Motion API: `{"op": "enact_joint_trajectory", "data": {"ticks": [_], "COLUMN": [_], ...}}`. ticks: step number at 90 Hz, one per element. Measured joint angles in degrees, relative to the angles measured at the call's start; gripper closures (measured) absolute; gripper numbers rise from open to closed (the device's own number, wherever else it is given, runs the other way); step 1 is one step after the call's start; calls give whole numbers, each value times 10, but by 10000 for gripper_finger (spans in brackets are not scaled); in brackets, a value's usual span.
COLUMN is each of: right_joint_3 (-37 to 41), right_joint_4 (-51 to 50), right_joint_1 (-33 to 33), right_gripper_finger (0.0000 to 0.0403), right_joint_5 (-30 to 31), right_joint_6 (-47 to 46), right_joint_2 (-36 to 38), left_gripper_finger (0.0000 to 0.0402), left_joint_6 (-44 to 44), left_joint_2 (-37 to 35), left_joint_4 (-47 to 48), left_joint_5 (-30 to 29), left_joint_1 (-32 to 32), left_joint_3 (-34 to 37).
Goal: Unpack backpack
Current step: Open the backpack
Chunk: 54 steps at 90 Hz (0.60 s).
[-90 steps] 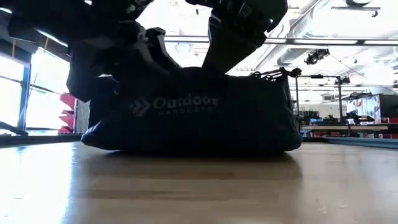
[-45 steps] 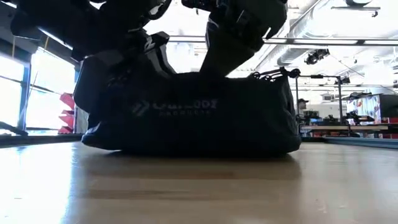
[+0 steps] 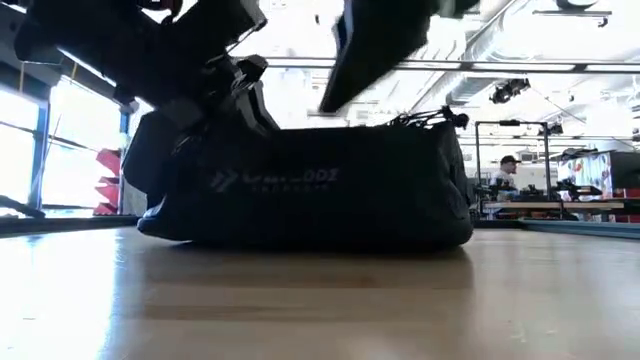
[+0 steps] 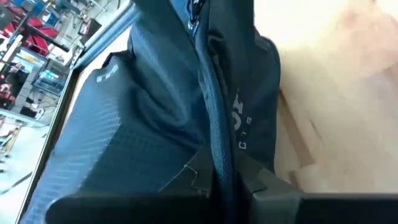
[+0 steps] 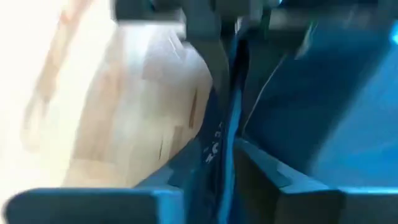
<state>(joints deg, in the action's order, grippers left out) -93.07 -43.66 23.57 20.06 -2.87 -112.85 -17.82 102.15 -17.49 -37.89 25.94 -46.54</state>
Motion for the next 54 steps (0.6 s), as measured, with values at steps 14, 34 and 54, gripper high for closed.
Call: {"op": "enact_joint_trajectory", "data": {"ticks": [14, 34, 54], "right_joint_3": [-73, -59, 75], "right_joint_4": [-143, -341, -274], "right_joint_1": [23, 48, 40], "right_gripper_finger": [252, 217, 215], "right_joint_5": [10, 76, 113], "right_joint_6": [78, 66, 71], "right_joint_2": [0, 1, 0], "left_gripper_finger": [401, 401, 401], "left_joint_6": [-2, -3, -3], "left_joint_2": [0, 0, 0], "left_joint_4": [14, 18, 19], "left_joint_5": [-12, -11, -10], "left_joint_1": [0, 1, 3], "left_joint_3": [0, 0, 0]}}
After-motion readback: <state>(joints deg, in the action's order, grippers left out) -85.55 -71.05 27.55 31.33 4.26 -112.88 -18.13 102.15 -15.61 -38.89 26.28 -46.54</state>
